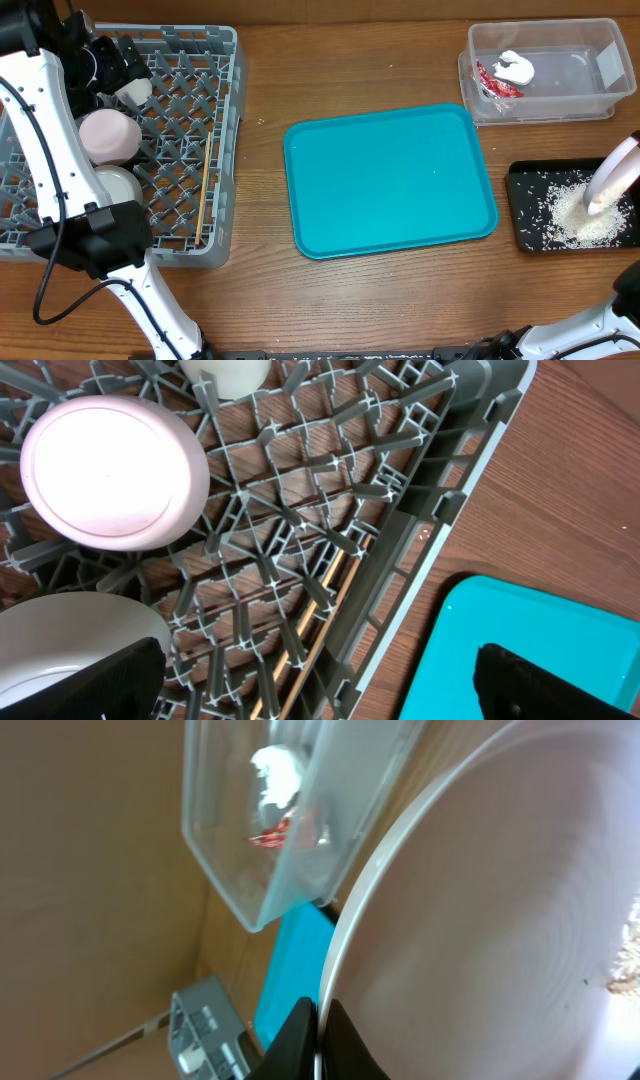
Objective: Sort waste into correct bins and load items into the dishwasher
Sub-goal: 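Tilt the plate to dump the rice onto the black tray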
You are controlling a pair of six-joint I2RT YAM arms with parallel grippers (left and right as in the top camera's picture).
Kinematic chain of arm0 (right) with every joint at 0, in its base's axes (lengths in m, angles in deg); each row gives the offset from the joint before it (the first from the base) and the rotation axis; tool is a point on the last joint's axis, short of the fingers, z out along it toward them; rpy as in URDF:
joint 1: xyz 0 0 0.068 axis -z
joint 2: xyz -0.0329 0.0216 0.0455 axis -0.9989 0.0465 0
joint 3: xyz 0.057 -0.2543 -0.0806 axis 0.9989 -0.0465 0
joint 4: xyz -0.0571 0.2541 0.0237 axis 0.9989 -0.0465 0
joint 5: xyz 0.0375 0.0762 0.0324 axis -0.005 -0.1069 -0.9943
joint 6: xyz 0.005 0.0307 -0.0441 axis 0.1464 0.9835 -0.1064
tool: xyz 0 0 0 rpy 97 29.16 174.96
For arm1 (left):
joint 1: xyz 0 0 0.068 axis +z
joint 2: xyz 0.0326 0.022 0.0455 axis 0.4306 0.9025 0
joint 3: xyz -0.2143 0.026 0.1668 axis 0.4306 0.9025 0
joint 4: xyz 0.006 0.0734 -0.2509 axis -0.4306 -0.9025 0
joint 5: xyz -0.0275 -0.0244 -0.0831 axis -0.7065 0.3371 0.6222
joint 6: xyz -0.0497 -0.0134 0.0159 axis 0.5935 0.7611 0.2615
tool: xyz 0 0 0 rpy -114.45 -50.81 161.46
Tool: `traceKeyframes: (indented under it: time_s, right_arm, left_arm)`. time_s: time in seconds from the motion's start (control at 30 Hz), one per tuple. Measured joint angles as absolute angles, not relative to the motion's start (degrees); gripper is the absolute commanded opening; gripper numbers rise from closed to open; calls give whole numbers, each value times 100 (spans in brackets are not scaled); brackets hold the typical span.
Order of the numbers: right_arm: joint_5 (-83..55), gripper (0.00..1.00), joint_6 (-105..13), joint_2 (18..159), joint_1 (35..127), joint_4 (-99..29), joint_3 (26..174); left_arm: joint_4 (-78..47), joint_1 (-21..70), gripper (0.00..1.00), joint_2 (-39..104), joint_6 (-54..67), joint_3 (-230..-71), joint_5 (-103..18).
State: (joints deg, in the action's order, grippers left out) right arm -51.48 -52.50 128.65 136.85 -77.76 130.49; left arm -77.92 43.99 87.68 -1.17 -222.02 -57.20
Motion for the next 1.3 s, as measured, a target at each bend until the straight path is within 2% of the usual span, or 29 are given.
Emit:
traceKeyframes:
  time_s: [0.2, 0.37, 0.5, 0.67, 0.87, 1.03, 1.2, 1.3]
  right_arm:
    - [-5703, 4, -5659, 12865, 13683, -7851, 13049]
    - [-5572, 4, -5043, 12865, 13688, -7897, 13049]
    - [-5655, 4, -5082, 12865, 13692, -7940, 13049]
    - [-5039, 4, -4630, 12865, 13718, -8026, 13049]
    - [-5489, 4, -5449, 12862, 13760, -8089, 13051]
    - [-5282, 4, -5191, 12862, 13755, -8004, 13049]
    - [-5898, 4, -5806, 12862, 13755, -8091, 13049]
    - [-5699, 4, -5449, 12862, 13755, -8034, 13049]
  left_arm:
    - [-7790, 4399, 100, 8768, -117, -22202, -5720]
    - [-7792, 4399, 100, 8768, -117, -22202, -5720]
    - [-7792, 4399, 100, 8768, -117, -22202, -5723]
    - [-7792, 4399, 100, 8768, -117, -22202, -5720]
    - [-7792, 4399, 100, 8768, -117, -22202, -5720]
    - [-7792, 4399, 100, 8768, -117, -22202, -5720]
    - [-7792, 4399, 100, 8768, -117, -22202, -5720]
    - [-7792, 4399, 100, 8768, -117, -22202, -5720]
